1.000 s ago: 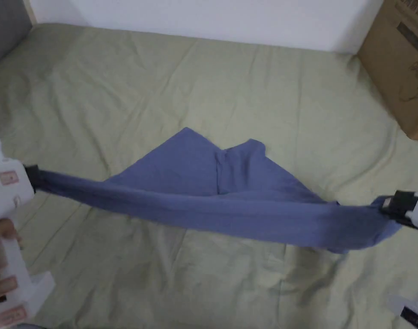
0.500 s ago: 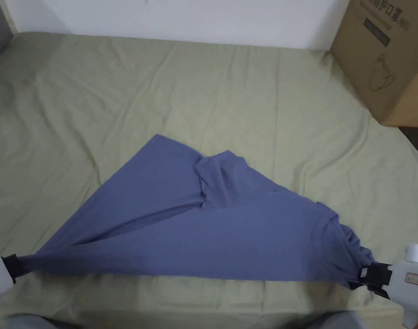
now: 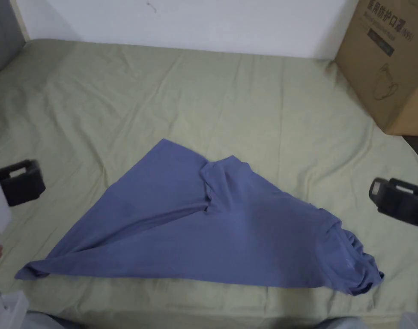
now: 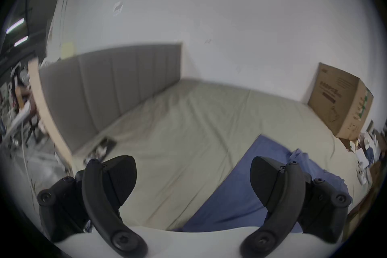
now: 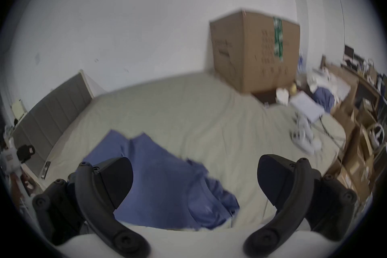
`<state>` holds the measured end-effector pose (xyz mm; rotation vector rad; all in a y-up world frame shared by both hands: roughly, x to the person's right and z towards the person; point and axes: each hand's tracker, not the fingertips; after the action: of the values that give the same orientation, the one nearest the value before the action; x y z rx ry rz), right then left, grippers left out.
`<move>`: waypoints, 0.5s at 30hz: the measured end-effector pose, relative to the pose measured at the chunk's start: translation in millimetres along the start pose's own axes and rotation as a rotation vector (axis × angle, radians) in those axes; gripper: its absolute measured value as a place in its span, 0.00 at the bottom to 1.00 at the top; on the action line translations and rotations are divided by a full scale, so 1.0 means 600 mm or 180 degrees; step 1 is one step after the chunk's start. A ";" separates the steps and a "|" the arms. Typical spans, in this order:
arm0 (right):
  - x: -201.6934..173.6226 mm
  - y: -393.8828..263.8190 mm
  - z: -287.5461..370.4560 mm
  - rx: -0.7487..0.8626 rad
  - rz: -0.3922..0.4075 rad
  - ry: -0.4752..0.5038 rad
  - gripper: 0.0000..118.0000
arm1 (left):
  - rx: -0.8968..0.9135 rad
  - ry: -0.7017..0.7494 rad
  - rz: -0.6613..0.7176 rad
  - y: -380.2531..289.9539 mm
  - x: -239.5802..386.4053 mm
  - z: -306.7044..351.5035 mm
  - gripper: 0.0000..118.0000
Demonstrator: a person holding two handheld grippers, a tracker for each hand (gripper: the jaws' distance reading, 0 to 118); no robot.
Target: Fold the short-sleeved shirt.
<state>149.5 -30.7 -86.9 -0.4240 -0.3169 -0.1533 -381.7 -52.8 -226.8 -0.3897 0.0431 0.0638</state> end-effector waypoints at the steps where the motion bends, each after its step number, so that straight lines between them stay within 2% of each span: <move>1: -0.004 0.007 -0.003 0.0142 0.0035 0.0053 1.00 | 0.0126 -0.0082 -0.0057 0.008 0.015 0.009 0.93; 6: -0.067 0.020 0.007 0.0556 0.0266 0.0169 1.00 | 0.0611 -0.0297 -0.0316 0.014 0.074 0.030 0.93; 9: -0.105 0.016 0.007 0.0602 0.0302 0.0297 0.99 | 0.0639 -0.0369 -0.0391 0.011 0.098 0.029 0.93; 11: -0.122 0.011 0.004 0.0622 0.0339 0.0360 0.93 | 0.0612 -0.0464 -0.0402 0.007 0.107 0.026 0.91; 12: -0.131 0.008 0.002 0.0618 0.0386 0.0380 0.84 | 0.0627 -0.0509 -0.0408 0.004 0.111 0.027 0.86; 13: -0.140 0.006 0.001 0.0626 0.0405 0.0374 0.61 | 0.0645 -0.0502 -0.0414 0.000 0.117 0.028 0.70; 14: -0.147 0.003 -0.002 0.0639 0.0416 0.0353 0.35 | 0.0647 -0.0523 -0.0428 -0.003 0.123 0.028 0.48; 15: -0.153 0.001 -0.006 0.0654 0.0384 0.0317 0.08 | 0.0637 -0.0533 -0.0436 -0.005 0.127 0.025 0.21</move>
<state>64.2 -24.3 -120.5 -0.2302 -0.2059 -0.0231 -304.9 -45.8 -215.7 -0.1856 -0.1416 -0.0430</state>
